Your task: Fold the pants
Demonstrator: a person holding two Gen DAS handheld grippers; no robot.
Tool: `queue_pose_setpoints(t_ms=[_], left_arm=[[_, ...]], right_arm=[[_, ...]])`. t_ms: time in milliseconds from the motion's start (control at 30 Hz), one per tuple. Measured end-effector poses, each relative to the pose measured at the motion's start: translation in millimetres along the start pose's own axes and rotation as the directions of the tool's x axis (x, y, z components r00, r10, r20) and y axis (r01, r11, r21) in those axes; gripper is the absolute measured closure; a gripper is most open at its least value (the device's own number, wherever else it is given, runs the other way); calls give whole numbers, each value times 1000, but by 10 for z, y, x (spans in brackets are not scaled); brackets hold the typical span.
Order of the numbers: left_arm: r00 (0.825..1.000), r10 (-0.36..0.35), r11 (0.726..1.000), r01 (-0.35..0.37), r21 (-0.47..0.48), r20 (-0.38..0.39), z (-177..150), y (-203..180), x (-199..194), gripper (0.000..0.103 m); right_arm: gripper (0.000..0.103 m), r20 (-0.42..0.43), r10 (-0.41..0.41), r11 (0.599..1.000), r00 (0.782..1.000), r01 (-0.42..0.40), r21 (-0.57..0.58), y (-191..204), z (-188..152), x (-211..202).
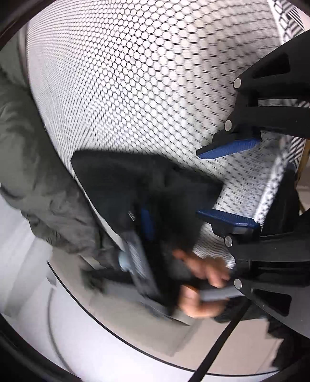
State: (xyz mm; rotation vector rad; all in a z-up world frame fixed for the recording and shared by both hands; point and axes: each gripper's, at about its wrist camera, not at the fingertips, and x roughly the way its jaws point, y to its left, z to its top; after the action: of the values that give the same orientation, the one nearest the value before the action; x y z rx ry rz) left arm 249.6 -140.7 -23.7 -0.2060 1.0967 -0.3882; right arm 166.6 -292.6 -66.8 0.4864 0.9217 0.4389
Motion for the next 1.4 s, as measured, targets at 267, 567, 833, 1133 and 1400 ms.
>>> queue_pose_setpoints(t_ms=[267, 567, 833, 1133, 1400], left_arm=[[997, 71, 996, -70, 53, -15, -115, 62, 58, 19], [983, 77, 997, -81, 20, 164, -369, 303, -707, 1], [943, 191, 978, -160, -133, 273, -722, 1174, -1260, 1], [936, 341, 938, -331, -107, 93, -716, 1464, -841, 1], [930, 357, 933, -350, -81, 94, -818, 1332, -913, 1]], right_arm=[[95, -84, 20, 999, 996, -17, 29, -28, -151, 197], [9, 176, -217, 959, 960, 244, -143, 375, 316, -223], [18, 21, -112, 988, 994, 113, -101, -159, 900, 465], [63, -114, 49, 996, 992, -56, -64, -165, 944, 966], [94, -76, -105, 964, 992, 83, -252, 57, 936, 850]])
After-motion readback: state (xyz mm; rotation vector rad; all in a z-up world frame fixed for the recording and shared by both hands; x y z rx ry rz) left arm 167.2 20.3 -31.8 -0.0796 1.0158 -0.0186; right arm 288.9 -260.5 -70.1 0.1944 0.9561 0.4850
